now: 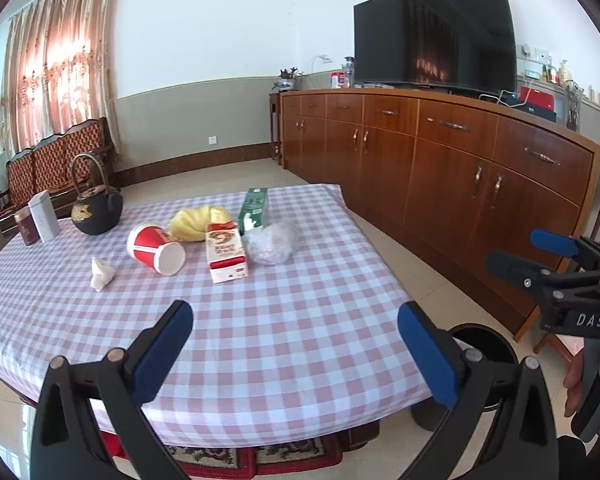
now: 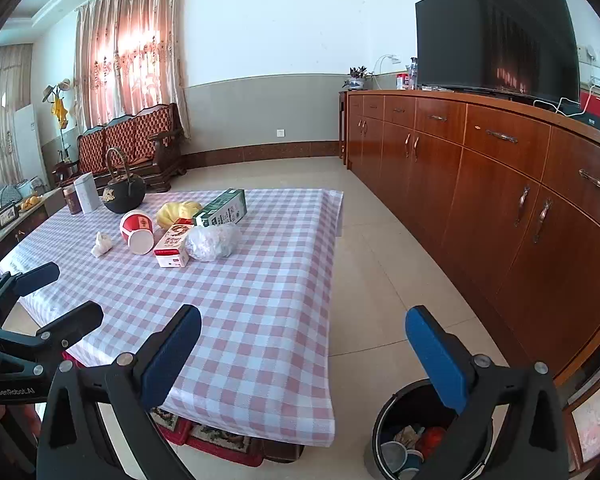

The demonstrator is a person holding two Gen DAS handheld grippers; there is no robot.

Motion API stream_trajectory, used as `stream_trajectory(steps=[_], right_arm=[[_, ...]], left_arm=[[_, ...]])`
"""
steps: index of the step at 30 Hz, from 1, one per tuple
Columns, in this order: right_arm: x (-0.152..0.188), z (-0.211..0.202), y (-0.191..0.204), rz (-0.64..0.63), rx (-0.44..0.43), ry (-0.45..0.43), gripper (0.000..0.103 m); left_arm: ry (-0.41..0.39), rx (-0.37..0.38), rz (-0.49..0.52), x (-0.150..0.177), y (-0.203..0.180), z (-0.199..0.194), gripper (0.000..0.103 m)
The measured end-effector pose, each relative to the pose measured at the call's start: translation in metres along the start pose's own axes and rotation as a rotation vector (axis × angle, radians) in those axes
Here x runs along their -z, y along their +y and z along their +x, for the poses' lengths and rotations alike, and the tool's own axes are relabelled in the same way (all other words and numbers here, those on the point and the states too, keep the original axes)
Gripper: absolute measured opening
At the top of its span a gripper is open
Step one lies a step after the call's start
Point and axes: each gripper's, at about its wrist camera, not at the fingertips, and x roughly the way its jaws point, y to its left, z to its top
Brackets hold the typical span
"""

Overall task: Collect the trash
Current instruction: 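Move both tools back over the table toward the tissue and plastic bag, then grasp the white tissue with the left gripper while the right gripper grasps the clear plastic bag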

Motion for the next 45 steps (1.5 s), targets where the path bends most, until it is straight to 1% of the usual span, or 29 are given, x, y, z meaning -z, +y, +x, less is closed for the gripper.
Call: stream_trajectory(steps=[3, 6, 10, 16, 20, 22, 25, 27, 31, 34, 36, 40, 43, 44, 45], right_arm=[[-0.006, 0.014, 0.017, -0.018, -0.020, 0.020, 0.103], [-0.012, 0.028, 0.039, -0.037, -0.047, 0.032, 0.103], [-0.019, 0.044, 0.070, -0.078, -0.080, 0.044, 0.103], [-0.031, 0.075, 0.105, -0.122, -0.100, 0.062, 0.103], [-0.037, 0.101, 0.123, -0.128, -0.117, 0.078, 0.103], [-0.039, 0.114, 0.131, -0.135, -0.108, 0.087, 0.103], [-0.042, 0.137, 0.135, -0.135, -0.092, 0.109, 0.103], [-0.045, 0.157, 0.135, -0.120, -0.086, 0.140, 0.097], [-0.054, 0.191, 0.133, -0.110, -0.077, 0.177, 0.094], [-0.059, 0.212, 0.133, -0.115, -0.069, 0.196, 0.094], [-0.061, 0.226, 0.132, -0.115, -0.071, 0.214, 0.093], [-0.064, 0.252, 0.128, -0.114, -0.075, 0.245, 0.090], [-0.064, 0.268, 0.128, -0.121, -0.087, 0.262, 0.084], [-0.064, 0.272, 0.129, -0.126, -0.089, 0.267, 0.081], [-0.064, 0.275, 0.129, -0.128, -0.092, 0.271, 0.079]], left_arm=[[0.001, -0.068, 0.004, 0.002, 0.020, 0.000, 0.102], [0.017, -0.090, -0.031, 0.005, 0.044, 0.001, 0.102], [0.022, -0.149, -0.076, 0.009, 0.079, 0.001, 0.102], [0.047, -0.160, -0.145, 0.012, 0.128, 0.013, 0.102], [0.065, -0.188, -0.141, 0.012, 0.151, 0.025, 0.102], [0.078, -0.199, -0.144, 0.013, 0.162, 0.033, 0.102], [0.106, -0.214, -0.130, 0.013, 0.178, 0.046, 0.102], [0.135, -0.233, -0.117, 0.012, 0.188, 0.060, 0.101], [0.158, -0.238, -0.159, 0.009, 0.211, 0.084, 0.096], [0.165, -0.247, -0.166, 0.006, 0.223, 0.104, 0.094], [0.180, -0.240, -0.178, 0.003, 0.230, 0.120, 0.090], [0.209, -0.237, -0.201, -0.001, 0.243, 0.147, 0.089], [0.233, -0.228, -0.210, -0.005, 0.248, 0.165, 0.089], [0.239, -0.228, -0.209, -0.007, 0.249, 0.169, 0.089], [0.242, -0.228, -0.206, -0.008, 0.249, 0.173, 0.087]])
